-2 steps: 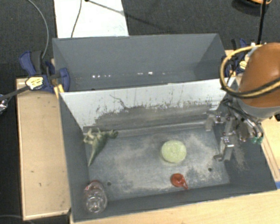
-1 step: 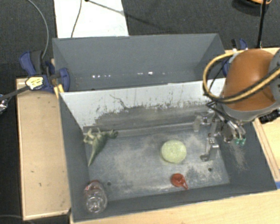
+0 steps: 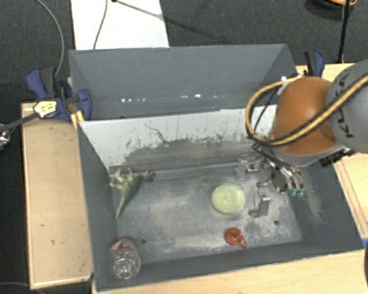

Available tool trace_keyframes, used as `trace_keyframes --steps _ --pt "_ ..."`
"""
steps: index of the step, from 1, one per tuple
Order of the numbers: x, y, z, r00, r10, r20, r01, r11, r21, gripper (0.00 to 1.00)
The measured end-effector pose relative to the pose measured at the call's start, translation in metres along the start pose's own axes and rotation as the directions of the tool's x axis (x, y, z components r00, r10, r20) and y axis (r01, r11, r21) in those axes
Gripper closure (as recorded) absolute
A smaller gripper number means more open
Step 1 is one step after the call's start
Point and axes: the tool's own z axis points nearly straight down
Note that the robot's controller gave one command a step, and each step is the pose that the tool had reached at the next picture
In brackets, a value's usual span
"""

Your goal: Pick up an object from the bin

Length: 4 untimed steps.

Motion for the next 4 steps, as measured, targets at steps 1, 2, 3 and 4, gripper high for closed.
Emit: trace_keyframes --steps 1,2,3,4 --pt "-0.013 0.013 0.02 0.986 -0.166 0.001 0.166 0.986 0.001 0.0" --pt "-0.024 0.025 0.028 0.999 -0.036 0.006 0.036 0.999 0.001 0.0" --pt "-0.028 0.05 0.047 0.945 -0.328 0.001 0.328 0.945 0.001 1.0" --pt "-0.028 0.05 0.047 0.944 -0.329 0.001 0.329 0.944 0.001 1.0"
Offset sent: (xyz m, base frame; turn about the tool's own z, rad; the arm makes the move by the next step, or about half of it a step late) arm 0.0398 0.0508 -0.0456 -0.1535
